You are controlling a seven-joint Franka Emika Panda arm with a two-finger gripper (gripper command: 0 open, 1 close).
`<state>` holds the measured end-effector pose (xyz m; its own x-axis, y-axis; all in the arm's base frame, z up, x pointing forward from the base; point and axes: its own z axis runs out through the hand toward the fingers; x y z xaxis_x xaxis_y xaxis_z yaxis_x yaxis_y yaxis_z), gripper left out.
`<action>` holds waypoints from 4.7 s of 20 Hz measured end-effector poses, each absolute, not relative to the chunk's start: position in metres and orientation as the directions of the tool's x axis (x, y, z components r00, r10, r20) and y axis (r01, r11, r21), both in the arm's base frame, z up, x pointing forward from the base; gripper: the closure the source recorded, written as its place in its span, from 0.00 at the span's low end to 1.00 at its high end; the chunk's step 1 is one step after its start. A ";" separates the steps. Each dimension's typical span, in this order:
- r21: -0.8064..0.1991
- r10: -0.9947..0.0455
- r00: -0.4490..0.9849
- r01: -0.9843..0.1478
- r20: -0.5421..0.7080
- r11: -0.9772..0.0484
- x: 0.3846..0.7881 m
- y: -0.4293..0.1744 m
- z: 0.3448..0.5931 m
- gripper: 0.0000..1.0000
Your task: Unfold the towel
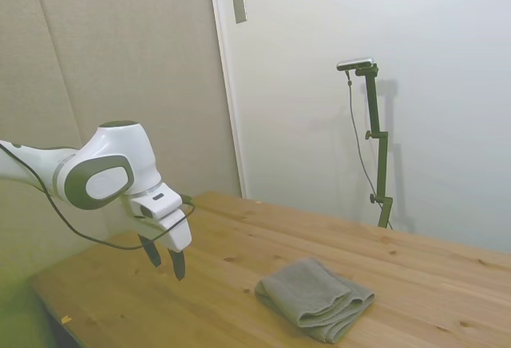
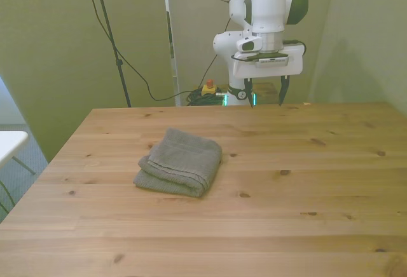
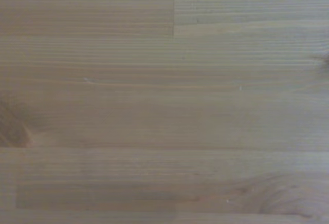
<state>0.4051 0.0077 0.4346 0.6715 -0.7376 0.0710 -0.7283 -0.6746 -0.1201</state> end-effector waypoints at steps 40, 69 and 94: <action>-0.558 -0.885 0.456 -0.761 -0.097 -0.331 0.424 -0.333 0.360 1.00; -0.578 -0.882 0.463 -0.745 -0.089 -0.333 0.426 -0.341 0.363 1.00; -0.428 -0.682 0.699 -0.560 0.216 -0.709 0.460 -0.078 0.461 0.00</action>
<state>0.4603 -0.0779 0.4607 0.6989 -0.6818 0.2162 -0.5596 -0.7094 -0.4284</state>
